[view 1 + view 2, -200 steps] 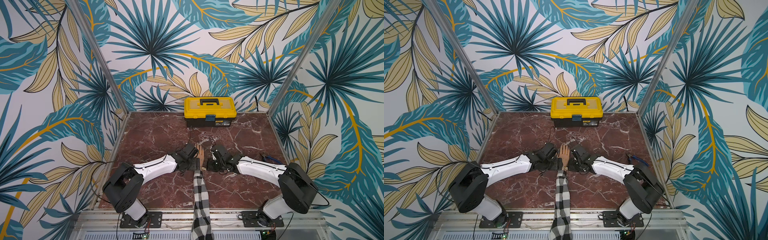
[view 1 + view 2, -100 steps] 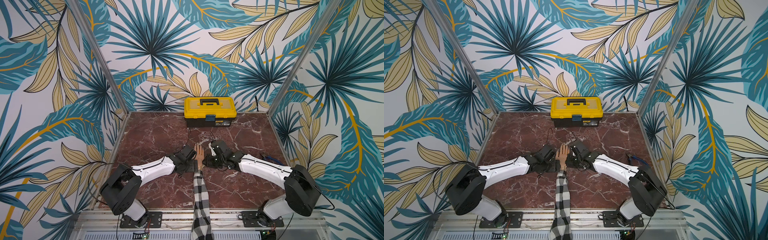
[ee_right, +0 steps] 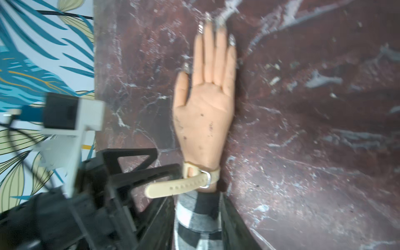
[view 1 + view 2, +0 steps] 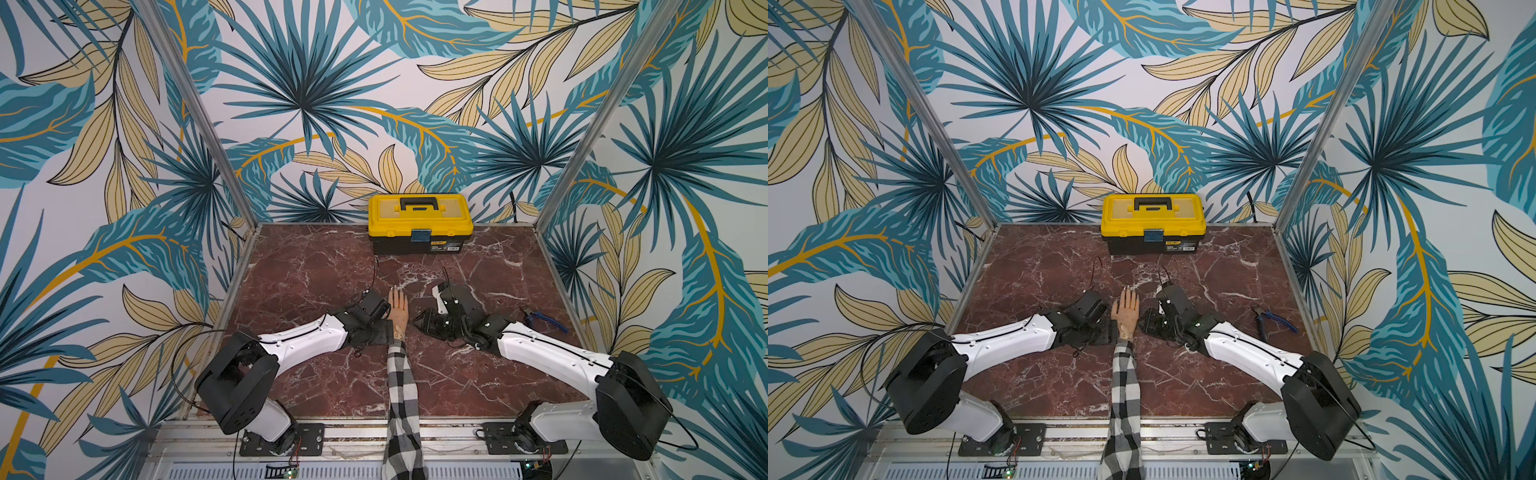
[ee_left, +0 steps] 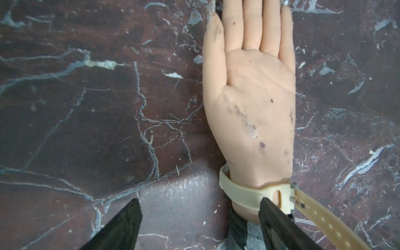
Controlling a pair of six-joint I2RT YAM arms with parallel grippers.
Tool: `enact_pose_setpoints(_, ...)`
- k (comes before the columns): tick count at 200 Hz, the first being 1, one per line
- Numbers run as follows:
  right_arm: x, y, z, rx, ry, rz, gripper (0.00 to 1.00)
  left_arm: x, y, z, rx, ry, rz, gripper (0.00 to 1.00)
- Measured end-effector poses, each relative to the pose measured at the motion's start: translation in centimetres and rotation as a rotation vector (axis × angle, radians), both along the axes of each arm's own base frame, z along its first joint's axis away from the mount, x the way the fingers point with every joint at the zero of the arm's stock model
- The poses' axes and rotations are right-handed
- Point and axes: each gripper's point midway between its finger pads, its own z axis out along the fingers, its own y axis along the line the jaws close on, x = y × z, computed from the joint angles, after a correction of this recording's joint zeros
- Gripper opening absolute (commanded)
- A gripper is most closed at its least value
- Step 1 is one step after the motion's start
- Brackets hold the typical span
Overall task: Take off the watch
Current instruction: Untie the watch from the hand.
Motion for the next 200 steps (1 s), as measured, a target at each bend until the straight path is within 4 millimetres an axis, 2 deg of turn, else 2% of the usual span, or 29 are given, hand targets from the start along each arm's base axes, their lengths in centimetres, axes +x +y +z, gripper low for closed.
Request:
enact_pose_setpoints(24,-0.2,0.4,-1.7,0.042,0.041,-0.015,0.37,0.0,0.0,0.0,0.000,0.000,0.000,0.87)
enact_pose_setpoints(106,0.5,3.0,-4.9,0.254,0.105,-0.067,0.37,-0.1,0.1,-0.2,0.004,0.002,0.002,0.87)
enact_pose_setpoints(147,1.0,3.9,-4.2,0.356,0.099,-0.084,0.34,-0.3,0.3,-0.5,0.010,0.008,0.002,0.87)
enact_pose_setpoints(200,1.0,4.0,-3.5,0.450,0.113,-0.109,0.27,-0.3,0.3,-0.5,0.012,0.009,0.003,0.87)
